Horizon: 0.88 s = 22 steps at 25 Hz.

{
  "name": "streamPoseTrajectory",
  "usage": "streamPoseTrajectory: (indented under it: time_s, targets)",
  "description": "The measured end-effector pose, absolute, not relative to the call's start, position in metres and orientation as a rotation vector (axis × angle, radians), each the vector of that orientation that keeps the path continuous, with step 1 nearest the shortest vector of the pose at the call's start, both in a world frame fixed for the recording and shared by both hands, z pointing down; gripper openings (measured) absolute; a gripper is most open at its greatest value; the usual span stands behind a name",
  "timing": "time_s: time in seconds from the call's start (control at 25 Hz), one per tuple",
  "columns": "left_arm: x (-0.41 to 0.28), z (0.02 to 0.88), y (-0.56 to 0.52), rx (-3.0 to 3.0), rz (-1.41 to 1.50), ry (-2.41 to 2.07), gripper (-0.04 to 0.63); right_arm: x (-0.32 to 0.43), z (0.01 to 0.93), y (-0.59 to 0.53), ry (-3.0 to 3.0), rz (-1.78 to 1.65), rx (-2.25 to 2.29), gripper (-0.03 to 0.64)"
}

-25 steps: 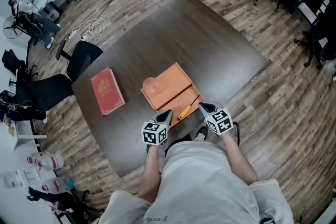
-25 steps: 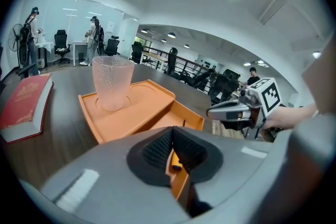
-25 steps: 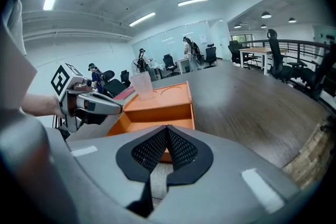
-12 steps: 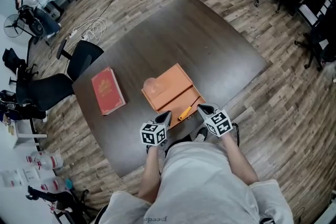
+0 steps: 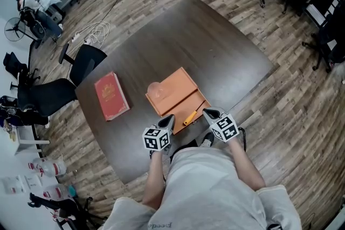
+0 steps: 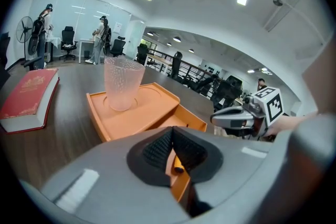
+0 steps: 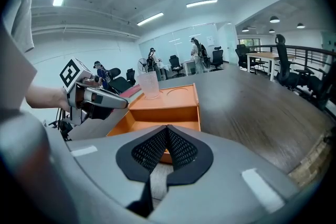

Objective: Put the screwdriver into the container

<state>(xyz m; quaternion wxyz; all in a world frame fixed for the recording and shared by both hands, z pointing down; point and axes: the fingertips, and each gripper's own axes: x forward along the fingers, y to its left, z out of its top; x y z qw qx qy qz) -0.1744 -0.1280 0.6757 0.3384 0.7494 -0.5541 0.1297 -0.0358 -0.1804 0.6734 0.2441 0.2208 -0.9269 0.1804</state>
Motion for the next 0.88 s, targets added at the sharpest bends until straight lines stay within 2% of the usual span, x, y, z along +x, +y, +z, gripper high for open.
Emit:
streamPoseTrajectory:
  time_s: [0.88]
  targets:
    - [-0.167, 0.678, -0.126, 1.966, 0.356, -1.425, 0.055, -0.036, 0.678, -0.178, -2.537, 0.483, 0.609, 0.003]
